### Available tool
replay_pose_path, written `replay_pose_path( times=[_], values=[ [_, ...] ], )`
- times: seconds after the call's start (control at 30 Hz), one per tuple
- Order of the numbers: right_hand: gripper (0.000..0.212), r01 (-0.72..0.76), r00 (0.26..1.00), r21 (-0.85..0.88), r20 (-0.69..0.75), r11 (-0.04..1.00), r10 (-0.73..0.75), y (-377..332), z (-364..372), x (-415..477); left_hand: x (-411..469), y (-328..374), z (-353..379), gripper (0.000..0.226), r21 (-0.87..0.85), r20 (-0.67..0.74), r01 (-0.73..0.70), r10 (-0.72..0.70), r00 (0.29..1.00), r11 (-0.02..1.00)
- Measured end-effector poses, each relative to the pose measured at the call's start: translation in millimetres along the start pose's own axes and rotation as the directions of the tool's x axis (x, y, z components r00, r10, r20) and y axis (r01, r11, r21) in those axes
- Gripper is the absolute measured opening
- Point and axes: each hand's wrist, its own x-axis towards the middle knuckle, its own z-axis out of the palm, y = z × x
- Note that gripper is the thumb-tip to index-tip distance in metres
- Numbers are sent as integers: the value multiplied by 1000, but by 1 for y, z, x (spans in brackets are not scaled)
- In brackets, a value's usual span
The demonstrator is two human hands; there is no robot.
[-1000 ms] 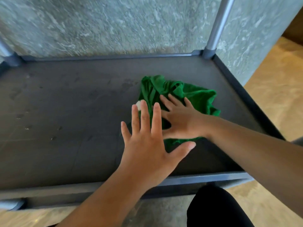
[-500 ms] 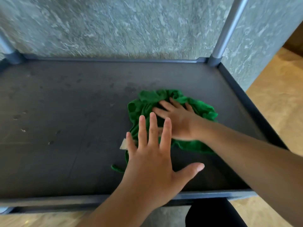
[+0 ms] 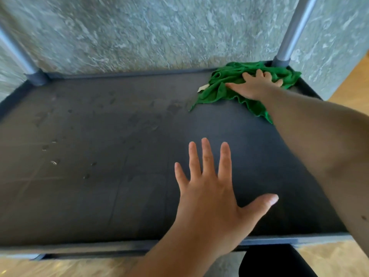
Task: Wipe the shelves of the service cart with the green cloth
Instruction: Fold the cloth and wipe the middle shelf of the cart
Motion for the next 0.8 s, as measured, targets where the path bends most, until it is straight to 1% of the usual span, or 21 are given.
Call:
replay_pose_path(
  times=[0.07,0.17,0.23,0.33,0.43,0.53,0.7,0.77,0.8],
  values=[
    [107,29,999,-21,14,999,-28,-3,3,1,2,0,0,106,-3,26,10,-10,1000,1000],
    [105,105,995,-59,1,993,-105,-9,6,1,6,0,0,106,-7,49,38,-37,998,999],
    [102,156,988,-70,23,985,-155,-10,6,-2,8,0,0,107,-8,51,47,-47,998,999],
    [97,251,968,-84,44,964,-248,-15,11,-13,9,0,1,109,-8,38,63,-63,997,998],
    [97,356,934,-93,71,930,-350,-21,18,-31,11,0,1,109,-7,23,76,-75,997,997],
    [96,457,887,-92,122,885,-446,-24,23,-62,13,1,0,107,-2,2,92,-92,996,996],
    [100,612,786,-135,217,780,-579,-18,31,-125,17,2,-1,99,-11,-81,117,-118,990,993],
    [103,673,728,-97,260,733,-634,-11,31,-151,18,2,0,101,-18,-126,118,-119,985,993],
    [105,702,695,-81,298,708,-655,-8,30,-165,18,2,0,106,-29,-147,114,-117,982,993]
  ],
)
